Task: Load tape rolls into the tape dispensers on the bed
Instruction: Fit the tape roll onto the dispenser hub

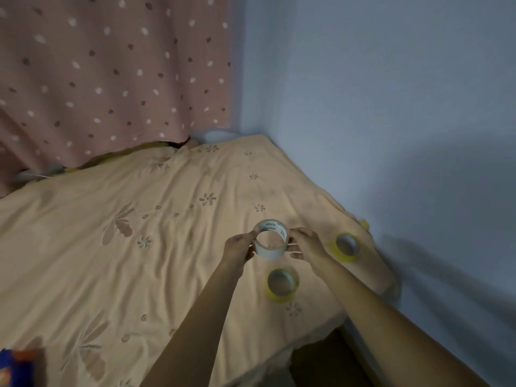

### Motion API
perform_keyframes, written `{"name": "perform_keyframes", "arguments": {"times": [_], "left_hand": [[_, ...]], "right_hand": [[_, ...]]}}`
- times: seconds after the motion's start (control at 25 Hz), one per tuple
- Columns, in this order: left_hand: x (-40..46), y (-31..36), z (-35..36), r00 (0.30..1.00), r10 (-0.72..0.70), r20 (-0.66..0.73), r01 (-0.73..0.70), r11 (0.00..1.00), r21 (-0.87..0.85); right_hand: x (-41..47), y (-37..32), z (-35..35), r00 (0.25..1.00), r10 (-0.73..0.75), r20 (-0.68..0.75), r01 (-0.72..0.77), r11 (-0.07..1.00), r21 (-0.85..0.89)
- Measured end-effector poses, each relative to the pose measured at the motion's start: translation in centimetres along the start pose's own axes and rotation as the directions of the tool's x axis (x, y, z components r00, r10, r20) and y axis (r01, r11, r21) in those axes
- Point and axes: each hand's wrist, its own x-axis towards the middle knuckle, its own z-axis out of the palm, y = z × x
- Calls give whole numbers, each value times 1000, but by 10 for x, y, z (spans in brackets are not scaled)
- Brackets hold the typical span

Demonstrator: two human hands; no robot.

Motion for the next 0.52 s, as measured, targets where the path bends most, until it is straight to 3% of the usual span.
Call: {"name": "perform_keyframes", "arguments": {"times": [0.2, 0.32, 0.52], "left_hand": [[23, -3, 9, 986, 27, -163, -43, 995, -95], [37, -6, 20, 949, 47, -312, -75, 994, -80], [66, -28, 28, 906, 77, -417, -94, 995, -22]], "right_hand": [[58, -11, 3, 990, -2, 139, 14, 996, -89], [98, -11, 4, 973, 10, 231, 33, 982, -184], [144, 4, 11, 953, 32, 300, 42, 971, -236]]}}
